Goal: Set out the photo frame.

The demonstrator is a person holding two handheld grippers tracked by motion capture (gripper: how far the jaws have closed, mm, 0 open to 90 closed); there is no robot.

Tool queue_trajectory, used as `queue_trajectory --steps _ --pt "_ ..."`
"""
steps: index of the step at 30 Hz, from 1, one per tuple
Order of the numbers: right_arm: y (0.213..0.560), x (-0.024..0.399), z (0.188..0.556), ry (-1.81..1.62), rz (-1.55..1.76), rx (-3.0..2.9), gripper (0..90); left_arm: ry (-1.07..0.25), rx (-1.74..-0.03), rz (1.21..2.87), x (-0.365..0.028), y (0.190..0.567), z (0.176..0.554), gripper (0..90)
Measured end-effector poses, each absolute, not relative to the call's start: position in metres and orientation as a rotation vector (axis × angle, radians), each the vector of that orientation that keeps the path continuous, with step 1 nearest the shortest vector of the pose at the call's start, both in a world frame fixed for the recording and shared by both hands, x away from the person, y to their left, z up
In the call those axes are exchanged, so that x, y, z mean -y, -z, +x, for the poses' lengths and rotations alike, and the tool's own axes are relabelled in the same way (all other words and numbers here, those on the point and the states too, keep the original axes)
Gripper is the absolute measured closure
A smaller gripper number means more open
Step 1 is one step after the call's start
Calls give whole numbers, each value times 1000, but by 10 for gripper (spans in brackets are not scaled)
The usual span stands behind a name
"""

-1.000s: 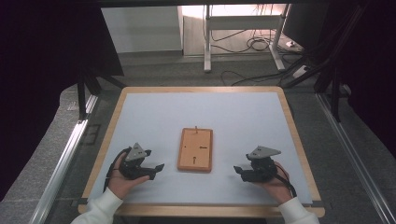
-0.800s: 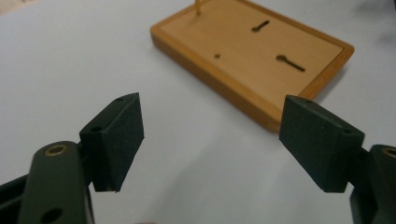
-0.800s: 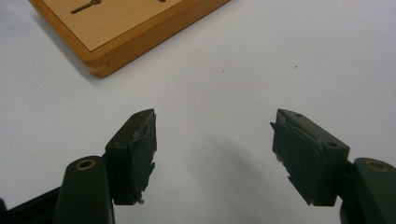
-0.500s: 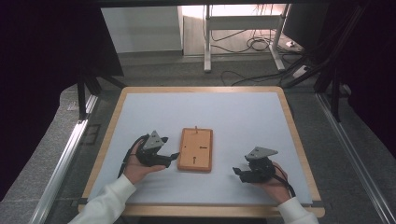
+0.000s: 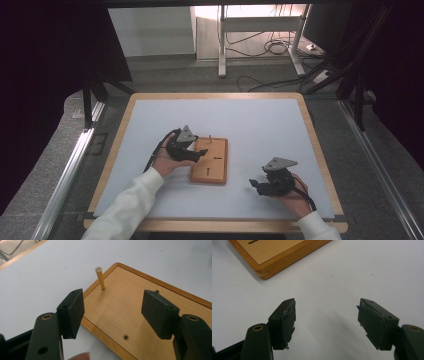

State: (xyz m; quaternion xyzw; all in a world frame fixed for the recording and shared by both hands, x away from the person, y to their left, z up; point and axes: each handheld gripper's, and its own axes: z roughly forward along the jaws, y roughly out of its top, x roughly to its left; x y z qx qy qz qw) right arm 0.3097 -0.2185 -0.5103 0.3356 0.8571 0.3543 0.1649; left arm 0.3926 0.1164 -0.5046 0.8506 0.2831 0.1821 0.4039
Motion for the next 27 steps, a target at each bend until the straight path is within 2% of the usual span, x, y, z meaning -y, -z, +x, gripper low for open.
queue_trajectory --steps 1,11,21,26,27 --pt "510 219 310 -1009 959 -2440 310 -451 -715 2160 -113 507 400 380" --pt "511 219 310 -1003 967 -2438 310 -403 -705 2164 -104 509 422 391" --pt "511 219 311 -997 969 -2440 309 -353 -713 2164 -103 516 435 465" --pt "512 219 311 -992 969 -2439 309 -332 -693 2153 -99 518 440 537" --pt "512 219 311 -992 970 -2439 309 -320 -678 2154 -99 519 443 575"
